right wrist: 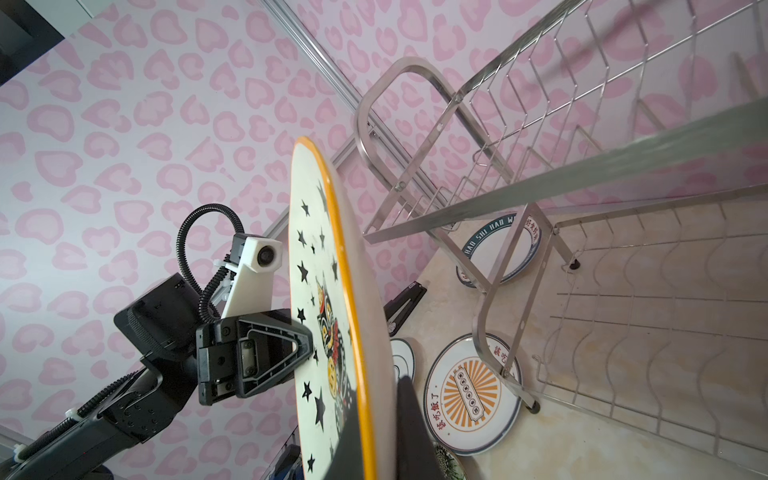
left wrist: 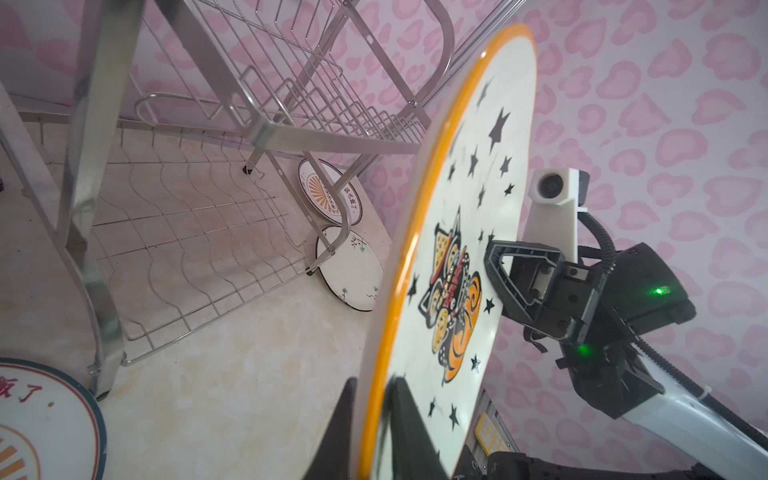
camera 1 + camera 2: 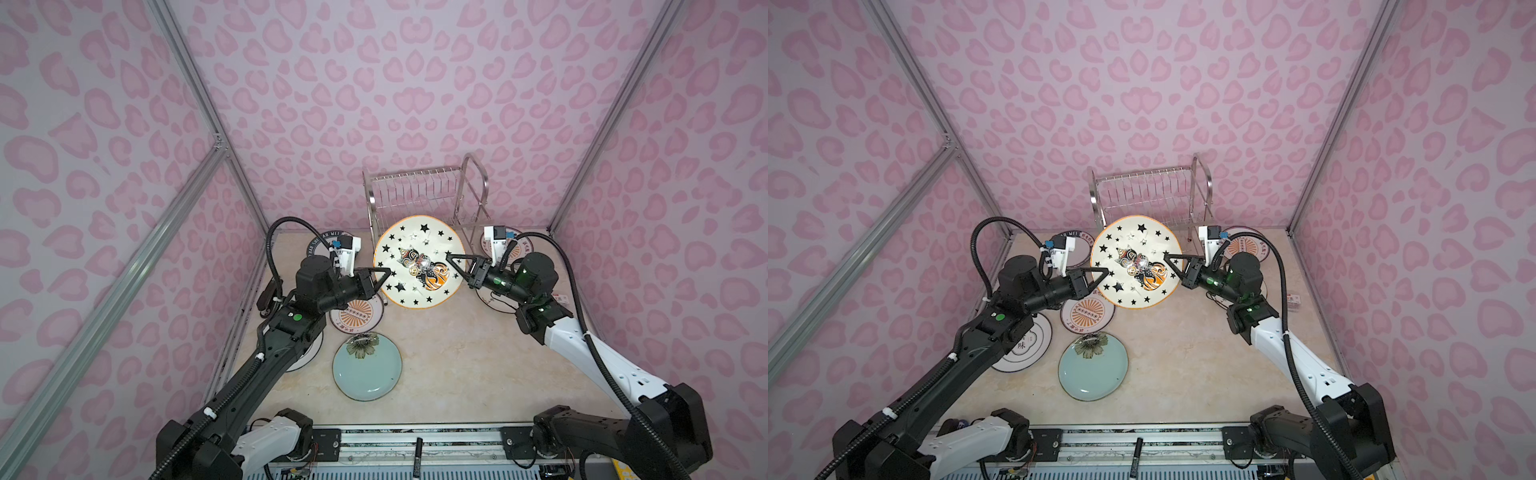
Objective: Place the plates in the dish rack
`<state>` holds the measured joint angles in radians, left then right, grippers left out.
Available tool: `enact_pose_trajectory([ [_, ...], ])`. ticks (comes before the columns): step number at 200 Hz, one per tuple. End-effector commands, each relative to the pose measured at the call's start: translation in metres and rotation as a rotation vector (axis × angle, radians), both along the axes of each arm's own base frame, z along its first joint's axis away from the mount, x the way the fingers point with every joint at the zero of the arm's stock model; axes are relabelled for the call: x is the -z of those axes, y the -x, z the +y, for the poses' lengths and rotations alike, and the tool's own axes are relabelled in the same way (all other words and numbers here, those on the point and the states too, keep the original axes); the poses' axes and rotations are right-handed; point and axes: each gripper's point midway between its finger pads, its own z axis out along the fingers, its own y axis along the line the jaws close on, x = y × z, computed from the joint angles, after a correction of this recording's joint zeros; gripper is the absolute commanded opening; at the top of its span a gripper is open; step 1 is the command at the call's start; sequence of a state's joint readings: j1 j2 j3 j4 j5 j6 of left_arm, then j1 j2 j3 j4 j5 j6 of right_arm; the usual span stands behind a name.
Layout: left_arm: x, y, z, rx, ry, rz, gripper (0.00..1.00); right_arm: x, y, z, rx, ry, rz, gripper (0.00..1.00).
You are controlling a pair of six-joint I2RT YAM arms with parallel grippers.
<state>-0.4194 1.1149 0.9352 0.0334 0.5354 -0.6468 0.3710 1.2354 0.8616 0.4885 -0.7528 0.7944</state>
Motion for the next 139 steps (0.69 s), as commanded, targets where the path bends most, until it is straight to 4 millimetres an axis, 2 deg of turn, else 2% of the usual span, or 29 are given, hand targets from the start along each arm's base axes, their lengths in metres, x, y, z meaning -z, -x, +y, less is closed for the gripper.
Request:
enact_pose_trajectory([
  [1, -0.013, 0.006, -0.008, 0.065, 0.013, -0.061, 0.23, -0.029, 0.019, 0.013, -0.109, -0.055, -0.107, 0.00],
  [59, -0.013, 0.006, -0.008, 0.062, 0.010, -0.062, 0.20, -0.026, 0.019, 0.014, -0.110, -0.056, -0.097, 0.00],
  [74, -0.014, 0.005, -0.008, 0.061, 0.008, -0.065, 0.15, -0.026, 0.018, 0.015, -0.107, -0.052, -0.096, 0.00],
  [93, -0.015, 0.006, -0.008, 0.062, 0.009, -0.067, 0.04, -0.024, 0.015, 0.015, -0.104, -0.047, -0.089, 0.00],
  [119, -0.019, 0.005, -0.007, 0.052, 0.019, -0.083, 0.04, -0.022, 0.013, 0.016, -0.101, -0.046, -0.080, 0.00],
  [139, -0.025, -0.002, 0.004, -0.035, 0.026, -0.102, 0.04, -0.023, 0.012, 0.015, -0.091, -0.048, -0.079, 0.12],
])
